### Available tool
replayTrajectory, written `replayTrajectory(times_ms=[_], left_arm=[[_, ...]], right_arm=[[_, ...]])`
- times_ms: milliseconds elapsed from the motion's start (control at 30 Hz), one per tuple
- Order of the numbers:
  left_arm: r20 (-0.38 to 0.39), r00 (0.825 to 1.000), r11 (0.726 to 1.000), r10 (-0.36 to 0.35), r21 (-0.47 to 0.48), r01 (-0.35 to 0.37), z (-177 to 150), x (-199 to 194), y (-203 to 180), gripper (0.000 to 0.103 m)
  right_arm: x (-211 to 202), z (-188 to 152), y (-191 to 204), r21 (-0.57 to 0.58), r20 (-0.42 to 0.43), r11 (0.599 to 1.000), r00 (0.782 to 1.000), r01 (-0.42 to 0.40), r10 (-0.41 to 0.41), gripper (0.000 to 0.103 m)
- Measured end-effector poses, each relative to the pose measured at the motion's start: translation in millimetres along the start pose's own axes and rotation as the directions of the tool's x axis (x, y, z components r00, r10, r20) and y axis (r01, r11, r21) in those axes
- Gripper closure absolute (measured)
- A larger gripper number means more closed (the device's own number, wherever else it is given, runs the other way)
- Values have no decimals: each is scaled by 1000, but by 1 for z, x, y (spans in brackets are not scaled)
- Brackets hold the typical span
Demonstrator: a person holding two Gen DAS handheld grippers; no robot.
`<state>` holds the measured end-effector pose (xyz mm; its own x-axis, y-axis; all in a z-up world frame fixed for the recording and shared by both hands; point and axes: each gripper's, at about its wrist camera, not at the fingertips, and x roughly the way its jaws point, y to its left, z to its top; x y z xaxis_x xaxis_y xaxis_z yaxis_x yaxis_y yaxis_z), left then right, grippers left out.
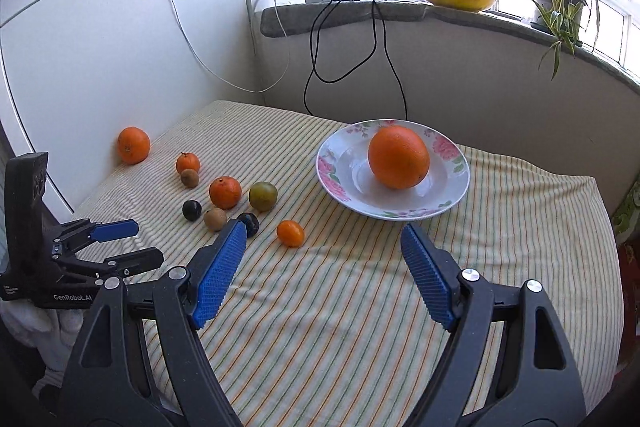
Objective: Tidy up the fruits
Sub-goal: 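Grasp the small kumquat with the right gripper while the left gripper grasps a dark plum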
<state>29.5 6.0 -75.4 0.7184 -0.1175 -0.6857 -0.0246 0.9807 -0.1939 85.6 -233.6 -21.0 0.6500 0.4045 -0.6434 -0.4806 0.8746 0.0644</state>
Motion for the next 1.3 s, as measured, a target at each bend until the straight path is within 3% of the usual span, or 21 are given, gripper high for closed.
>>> replayTrajectory(times_ms=[100,133,200,300,567,900,1300], left_arm=[[-17,1000,1000,2,-29,-2,-2,6,9,27],[-20,1000,999,-7,-47,6,-2,7,13,30],[-31,999,997,-43,-72,41,-2,11,16,48],[-32,998,995,-58,-78,56,-1,15,18,52],[-47,995,993,-86,-80,82,11,32,19,66],[-57,996,996,-64,-70,60,26,51,21,74],[-80,994,996,-69,-67,64,28,63,22,76]], right_arm=[[4,-4,2,8,-9,1000,1000,-18,18,21],[5,-5,3,12,-12,1000,1000,-24,24,21],[8,-6,4,9,-22,1000,999,-28,28,21],[13,-7,6,-2,-34,1000,999,-31,31,22],[40,-9,13,-46,-111,997,993,-55,49,52],[79,-7,10,-19,-201,994,974,-110,104,67],[103,-1,20,-44,-240,990,964,-131,117,68]])
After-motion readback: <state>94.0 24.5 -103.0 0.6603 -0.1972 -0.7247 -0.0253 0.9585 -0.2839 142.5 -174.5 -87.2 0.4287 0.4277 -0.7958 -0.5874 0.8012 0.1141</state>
